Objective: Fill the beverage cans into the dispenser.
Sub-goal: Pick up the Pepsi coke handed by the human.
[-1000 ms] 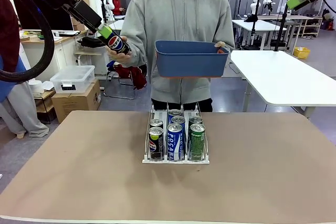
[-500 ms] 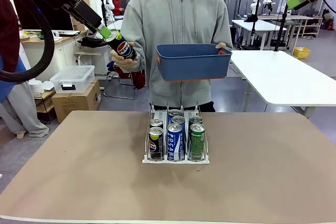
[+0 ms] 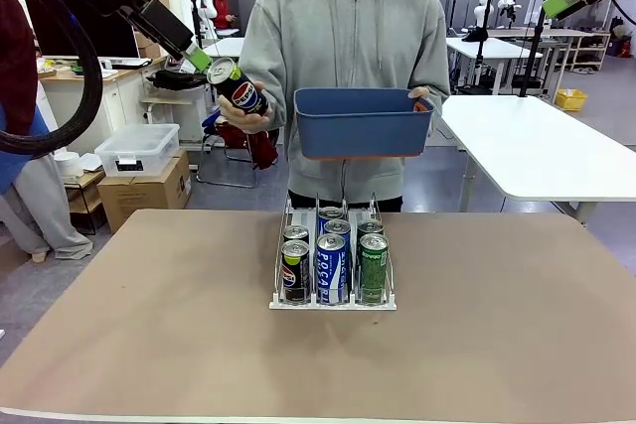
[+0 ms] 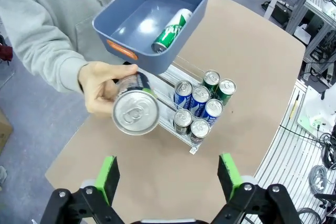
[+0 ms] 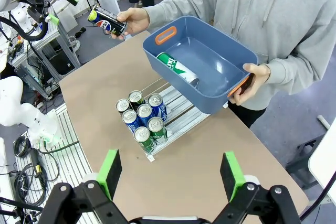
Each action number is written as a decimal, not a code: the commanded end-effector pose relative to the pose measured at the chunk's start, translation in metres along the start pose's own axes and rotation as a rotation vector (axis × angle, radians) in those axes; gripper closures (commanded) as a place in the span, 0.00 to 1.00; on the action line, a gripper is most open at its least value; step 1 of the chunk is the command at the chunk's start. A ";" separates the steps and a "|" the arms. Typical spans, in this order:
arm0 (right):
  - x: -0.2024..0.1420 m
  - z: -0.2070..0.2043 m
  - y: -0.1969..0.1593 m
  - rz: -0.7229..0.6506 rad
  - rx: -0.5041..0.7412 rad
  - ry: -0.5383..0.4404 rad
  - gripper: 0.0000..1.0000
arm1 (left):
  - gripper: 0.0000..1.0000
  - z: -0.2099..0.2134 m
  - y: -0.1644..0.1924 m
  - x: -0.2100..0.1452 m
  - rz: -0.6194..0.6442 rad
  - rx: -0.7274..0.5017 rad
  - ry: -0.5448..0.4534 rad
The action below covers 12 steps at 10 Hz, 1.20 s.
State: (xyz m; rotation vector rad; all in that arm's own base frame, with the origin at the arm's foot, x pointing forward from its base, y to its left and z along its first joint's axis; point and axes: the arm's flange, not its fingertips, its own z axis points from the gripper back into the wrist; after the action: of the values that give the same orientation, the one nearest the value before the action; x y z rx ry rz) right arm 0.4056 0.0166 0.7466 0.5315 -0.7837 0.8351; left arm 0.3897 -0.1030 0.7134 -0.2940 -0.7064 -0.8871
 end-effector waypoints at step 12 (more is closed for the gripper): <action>0.000 0.000 0.000 -0.001 0.001 0.000 0.00 | 0.00 -0.073 0.018 0.006 -0.131 0.049 -0.088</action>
State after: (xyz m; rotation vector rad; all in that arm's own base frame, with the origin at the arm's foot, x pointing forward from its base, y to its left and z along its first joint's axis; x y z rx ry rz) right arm 0.4056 0.0166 0.7467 0.5314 -0.7838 0.8351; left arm 0.4339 -0.1361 0.6687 -0.2142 -0.7969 -0.9723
